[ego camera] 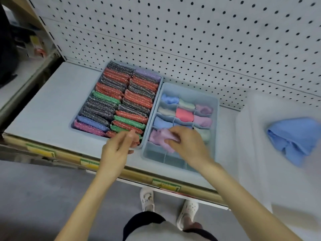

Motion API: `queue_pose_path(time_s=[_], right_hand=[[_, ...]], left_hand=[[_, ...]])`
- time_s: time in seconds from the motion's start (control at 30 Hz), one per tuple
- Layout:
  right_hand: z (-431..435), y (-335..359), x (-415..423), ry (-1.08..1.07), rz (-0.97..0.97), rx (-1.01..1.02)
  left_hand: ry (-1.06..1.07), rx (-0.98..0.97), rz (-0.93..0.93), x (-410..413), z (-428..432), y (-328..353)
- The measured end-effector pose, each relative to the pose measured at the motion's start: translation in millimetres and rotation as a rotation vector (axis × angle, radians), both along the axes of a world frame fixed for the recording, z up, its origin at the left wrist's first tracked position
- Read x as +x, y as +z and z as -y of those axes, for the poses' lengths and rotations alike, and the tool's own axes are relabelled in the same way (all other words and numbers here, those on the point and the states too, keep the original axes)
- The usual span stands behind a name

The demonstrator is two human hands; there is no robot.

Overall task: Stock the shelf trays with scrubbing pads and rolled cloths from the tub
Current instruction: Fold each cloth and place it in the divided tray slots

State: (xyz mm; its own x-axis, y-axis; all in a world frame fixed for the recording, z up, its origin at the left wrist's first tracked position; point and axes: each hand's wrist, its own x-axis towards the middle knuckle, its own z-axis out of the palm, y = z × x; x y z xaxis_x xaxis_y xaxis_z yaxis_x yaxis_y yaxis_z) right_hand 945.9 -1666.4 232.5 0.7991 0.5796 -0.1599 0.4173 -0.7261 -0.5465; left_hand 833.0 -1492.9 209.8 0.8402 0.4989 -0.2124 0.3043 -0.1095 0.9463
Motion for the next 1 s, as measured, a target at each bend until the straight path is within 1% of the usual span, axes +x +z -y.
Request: queue_pose_path(time_s=[0.07, 0.13, 0.23, 0.3, 0.43, 0.63, 0.67, 0.73, 0.8, 0.87, 0.9, 1.0], right_hand=[[-9, -9, -13, 0.155, 0.107, -0.081], [-16, -18, -23, 0.22, 0.173, -0.101], [-18, -26, -26, 0.194, 0.211, -0.094], [-20, -31, -28, 0.18, 0.174, -0.098], [-27, -34, -28, 0.164, 0.152, -0.101], [-21, -44, -33, 0.195, 0.235, -0.131], [-21, -43, -31, 0.212, 0.212, -0.128], [-22, -42, -24, 0.3, 0.129, -0.185], [-26, -37, -17, 0.385, -0.014, -0.274], [-29, -24, -10, 0.352, -0.271, -0.282], [-29, -17, -6, 0.332, -0.352, -0.268], [-24, -5, 4, 0.318, -0.44, -0.233]], left_hand=[[0.01, -0.038, -0.054, -2, 7, -5], [0.029, -0.113, -0.083, -5, 15, -8], [0.056, -0.199, -0.091, -9, 25, -9], [0.057, -0.233, -0.088, -10, 28, -11], [0.056, -0.245, -0.087, -9, 30, -15], [0.127, -0.39, -0.06, -13, 34, -15], [0.133, -0.396, -0.06, -13, 35, -16], [0.141, -0.412, -0.065, -14, 35, -17], [0.155, -0.432, -0.073, -14, 33, -18], [0.151, -0.431, -0.09, -12, 30, -18], [0.145, -0.428, -0.095, -12, 30, -17], [0.152, -0.433, -0.101, -11, 30, -16]])
